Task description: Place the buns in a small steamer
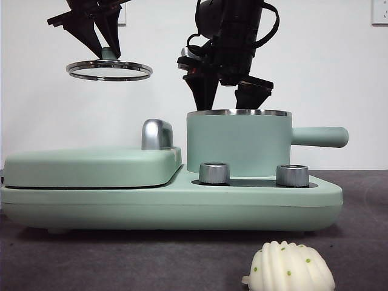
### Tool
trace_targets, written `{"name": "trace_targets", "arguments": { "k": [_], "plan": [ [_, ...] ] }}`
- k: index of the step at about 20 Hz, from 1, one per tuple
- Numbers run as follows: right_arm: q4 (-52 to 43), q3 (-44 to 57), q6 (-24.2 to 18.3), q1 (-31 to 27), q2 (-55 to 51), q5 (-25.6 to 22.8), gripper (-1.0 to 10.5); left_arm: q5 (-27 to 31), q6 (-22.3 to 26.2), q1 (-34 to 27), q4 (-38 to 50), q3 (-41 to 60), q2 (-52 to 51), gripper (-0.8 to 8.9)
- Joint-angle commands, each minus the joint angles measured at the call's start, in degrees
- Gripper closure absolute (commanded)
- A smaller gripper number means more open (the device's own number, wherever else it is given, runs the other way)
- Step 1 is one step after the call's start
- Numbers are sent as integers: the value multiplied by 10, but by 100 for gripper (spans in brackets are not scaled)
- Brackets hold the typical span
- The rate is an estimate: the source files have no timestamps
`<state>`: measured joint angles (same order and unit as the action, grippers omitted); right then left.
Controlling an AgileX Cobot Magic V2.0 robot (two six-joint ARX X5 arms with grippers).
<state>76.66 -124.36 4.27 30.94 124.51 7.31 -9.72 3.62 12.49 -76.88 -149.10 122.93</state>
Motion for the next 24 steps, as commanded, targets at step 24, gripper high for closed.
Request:
{"name": "trace_targets", "arguments": {
  "k": [24],
  "plan": [
    [48, 308, 63, 104, -524, -33, 369, -7, -9, 3, 11, -26, -5, 727]
  ]
}}
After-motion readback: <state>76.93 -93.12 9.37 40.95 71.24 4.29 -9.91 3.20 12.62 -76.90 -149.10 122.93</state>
